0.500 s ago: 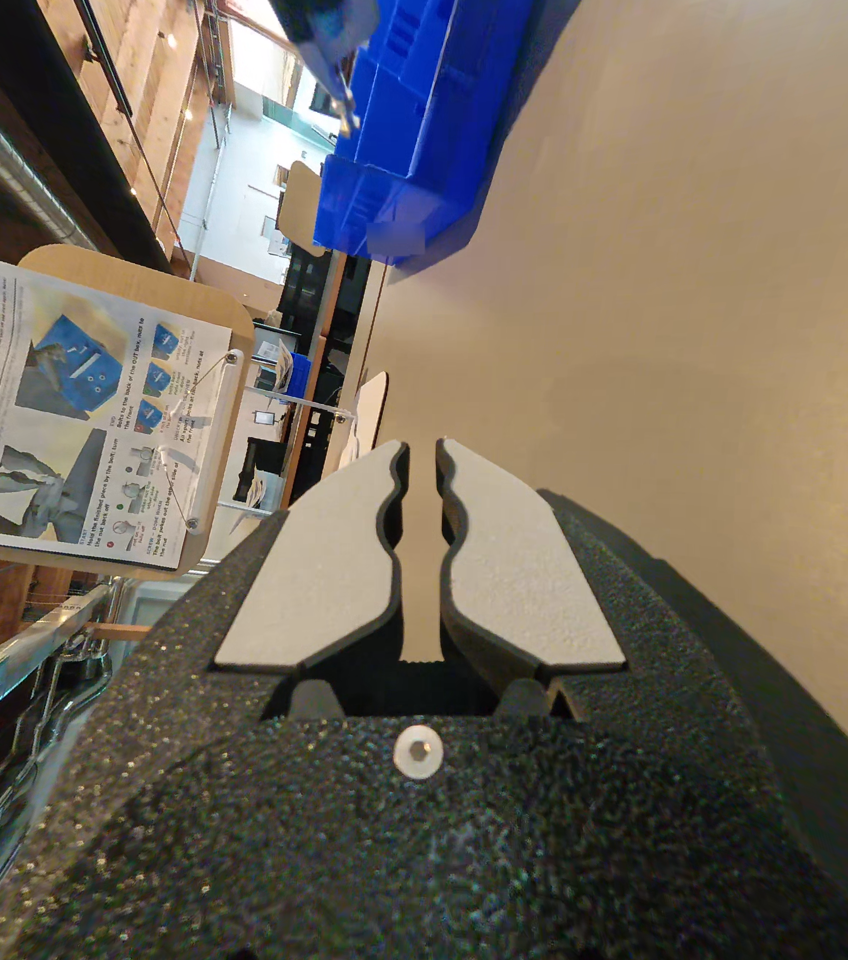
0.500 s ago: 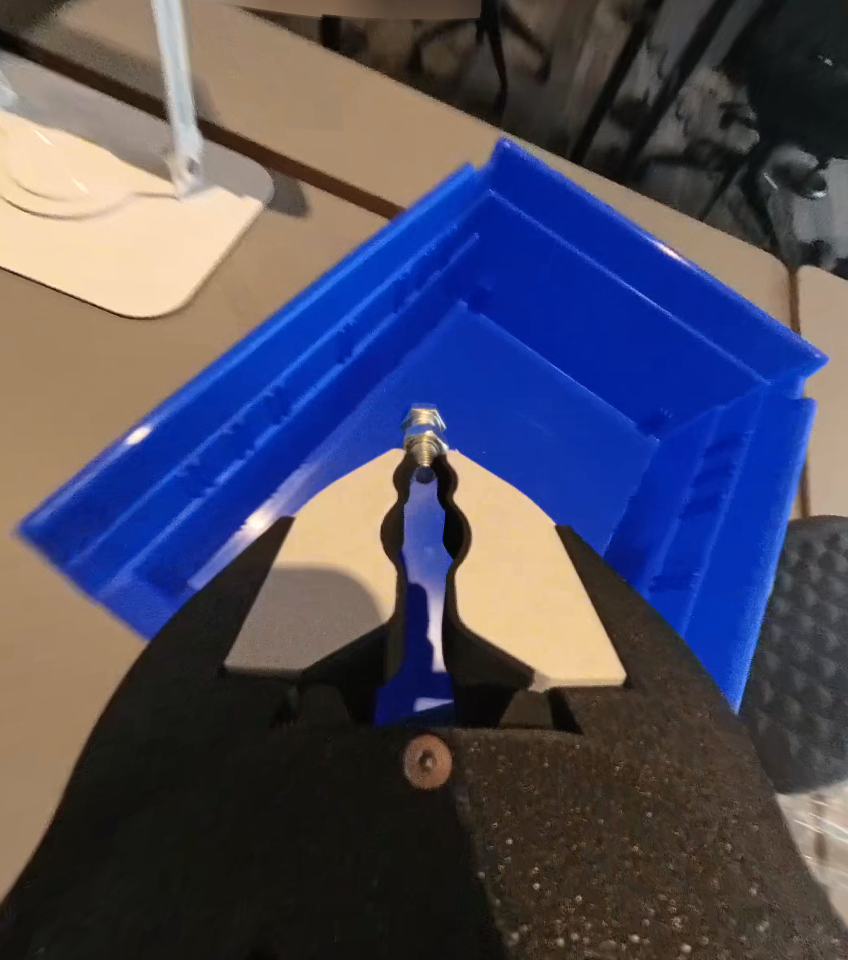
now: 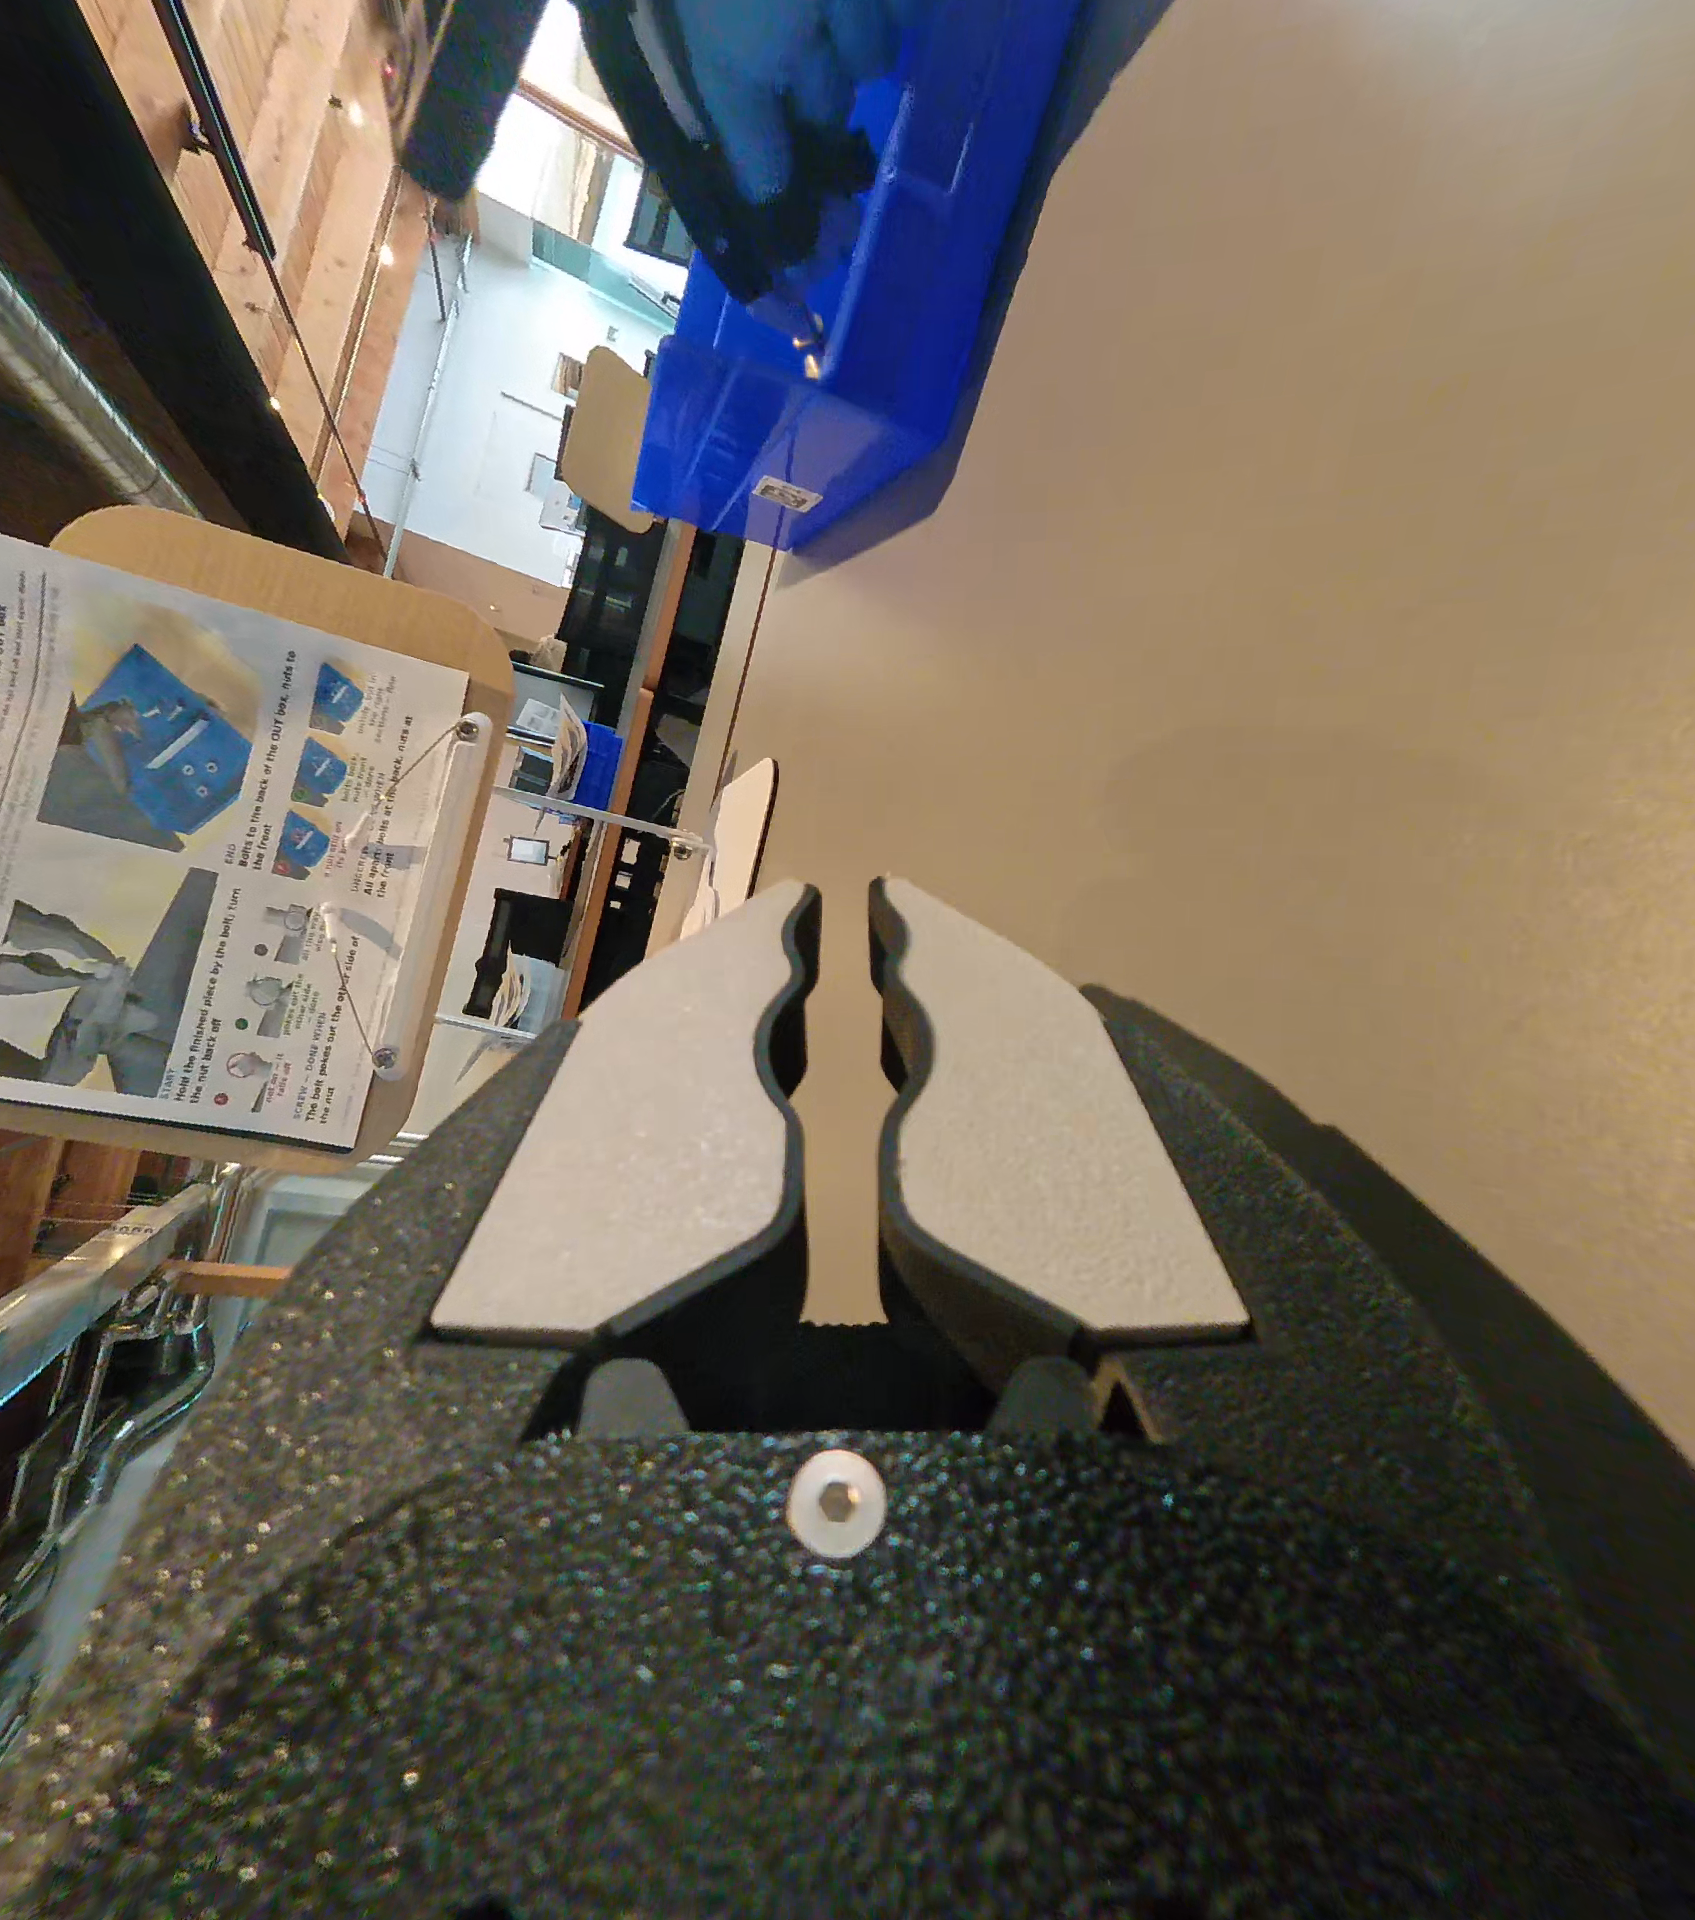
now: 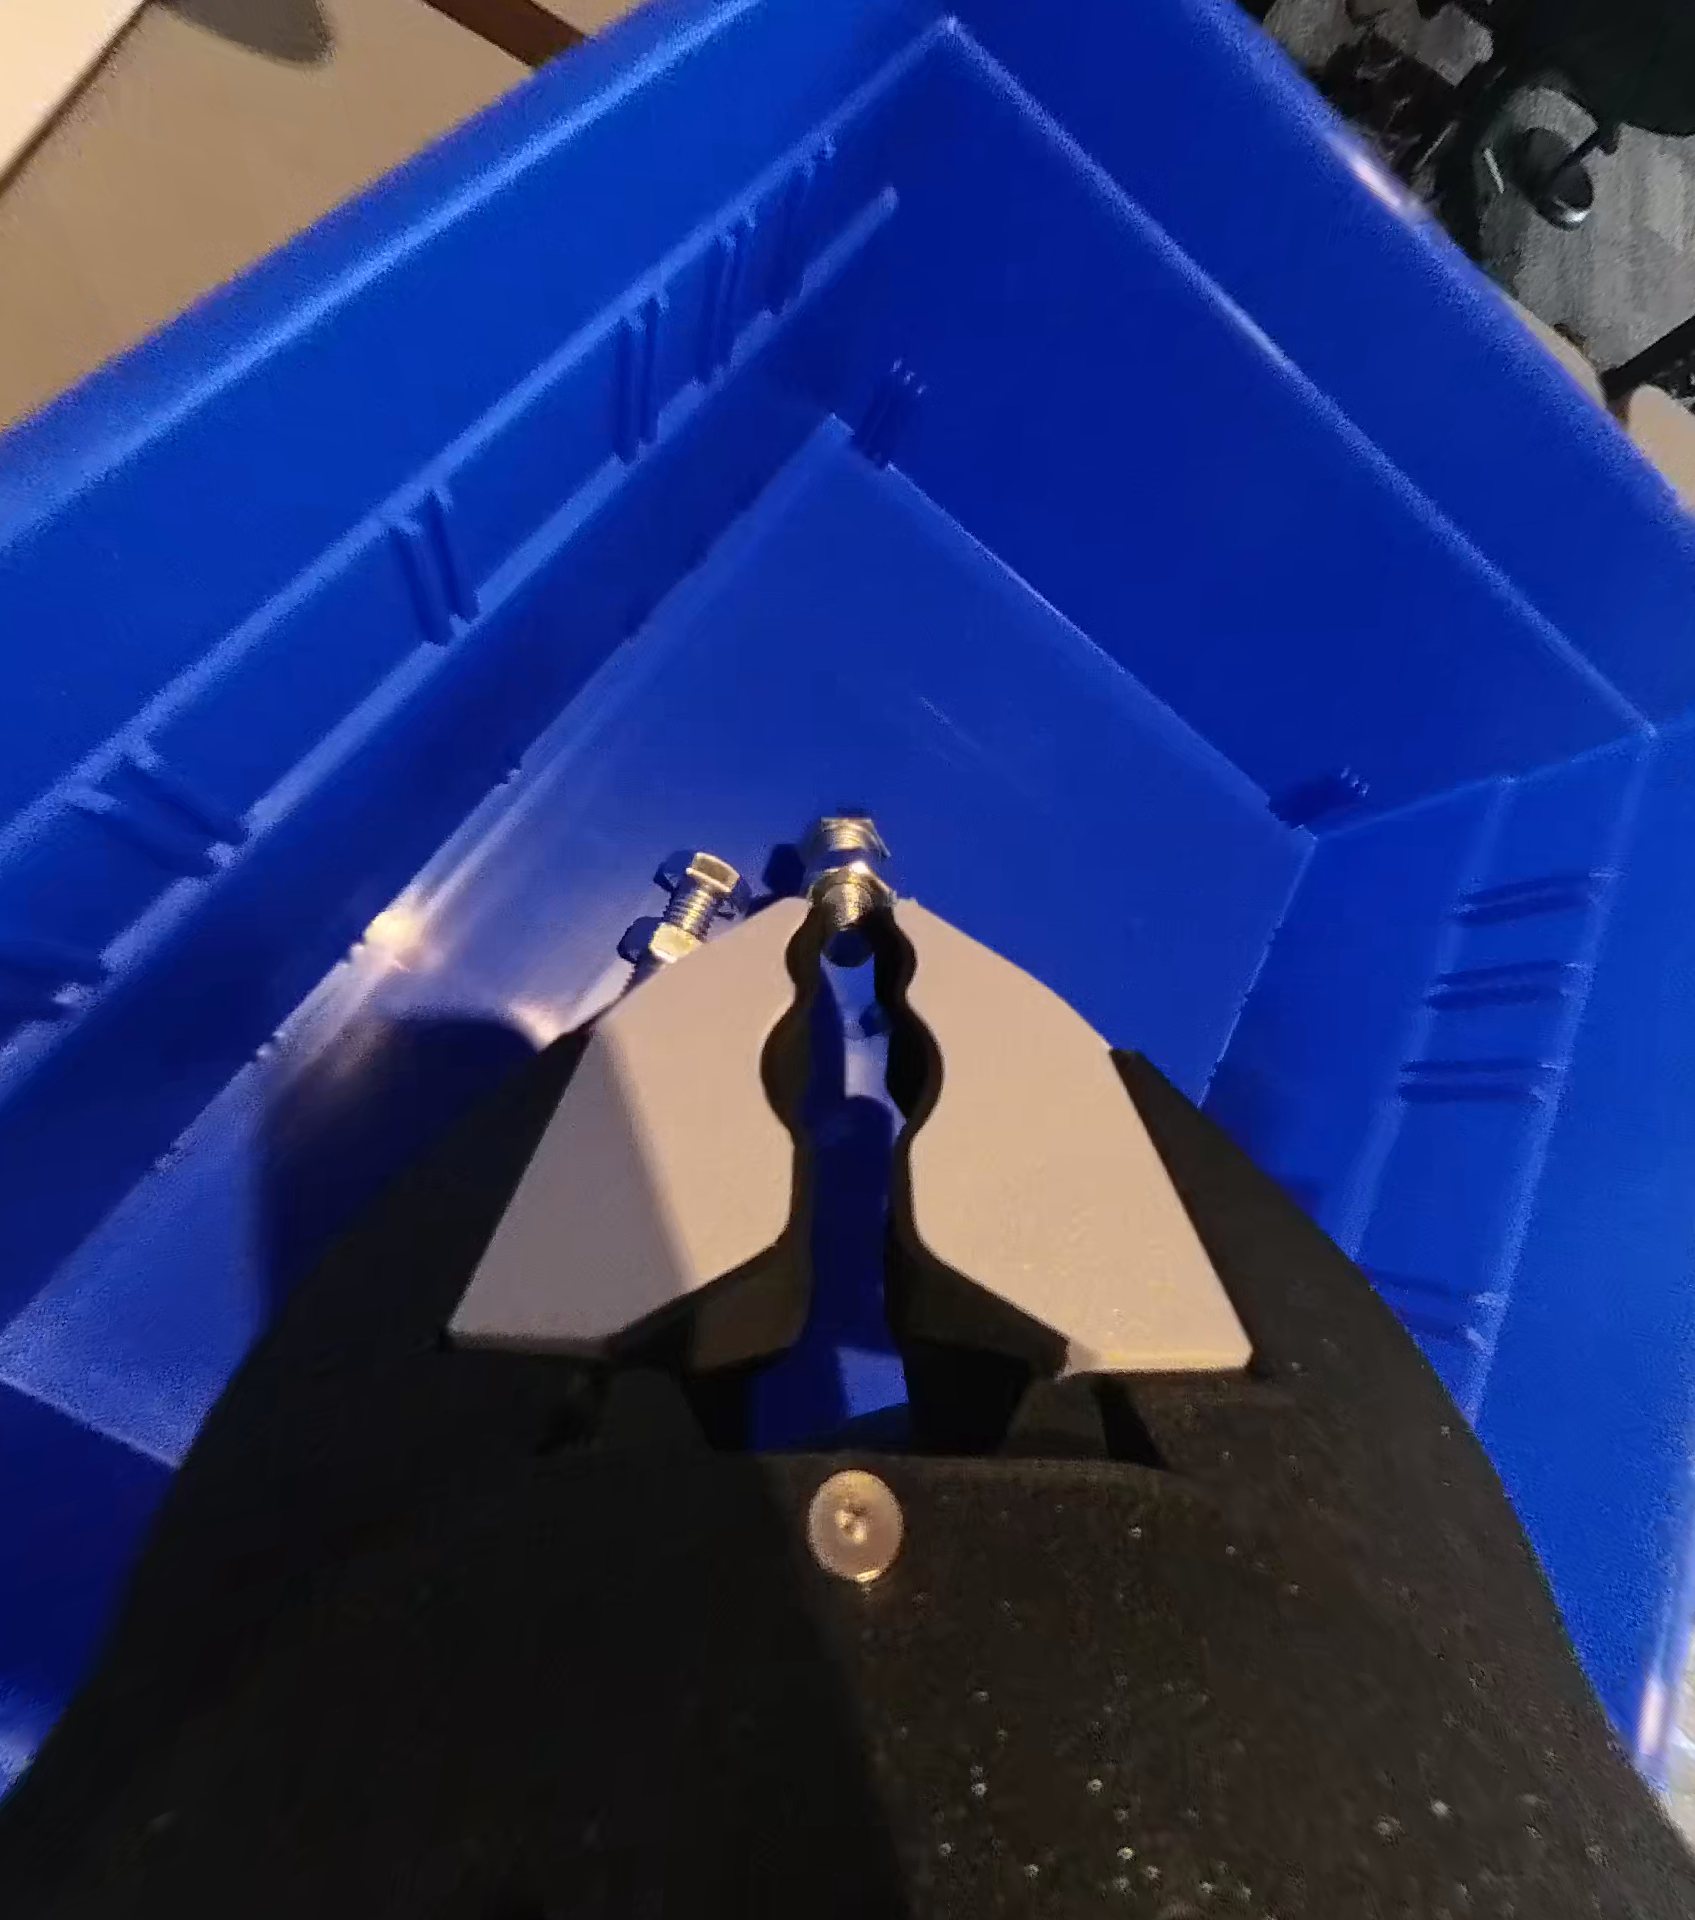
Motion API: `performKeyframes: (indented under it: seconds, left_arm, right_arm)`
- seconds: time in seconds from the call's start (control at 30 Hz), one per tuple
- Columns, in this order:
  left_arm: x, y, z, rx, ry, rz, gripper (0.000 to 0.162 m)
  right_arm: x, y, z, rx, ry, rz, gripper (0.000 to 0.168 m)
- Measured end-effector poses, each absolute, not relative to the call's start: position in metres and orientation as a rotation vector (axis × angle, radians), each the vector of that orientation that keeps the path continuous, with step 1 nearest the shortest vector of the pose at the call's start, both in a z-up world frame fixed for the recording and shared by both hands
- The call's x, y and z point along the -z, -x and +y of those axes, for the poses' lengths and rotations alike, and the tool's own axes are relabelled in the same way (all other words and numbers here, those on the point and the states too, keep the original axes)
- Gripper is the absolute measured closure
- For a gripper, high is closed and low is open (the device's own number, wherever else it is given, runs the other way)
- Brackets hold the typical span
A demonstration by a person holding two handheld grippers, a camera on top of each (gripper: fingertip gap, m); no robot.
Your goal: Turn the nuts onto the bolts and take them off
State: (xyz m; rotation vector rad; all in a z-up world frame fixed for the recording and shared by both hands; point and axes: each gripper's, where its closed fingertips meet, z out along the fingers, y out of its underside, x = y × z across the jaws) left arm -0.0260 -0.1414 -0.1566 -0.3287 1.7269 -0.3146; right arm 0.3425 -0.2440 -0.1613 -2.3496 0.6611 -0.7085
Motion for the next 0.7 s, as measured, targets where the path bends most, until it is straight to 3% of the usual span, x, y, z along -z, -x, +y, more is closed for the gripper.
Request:
performKeyframes:
  seconds: [0.7]
  left_arm:
    - [0.154,0.028,-0.144,0.326,0.314,1.714,0.154]
  right_arm:
    - [0.189,-0.334,-0.257,0.629,2.550,0.747,0.158]
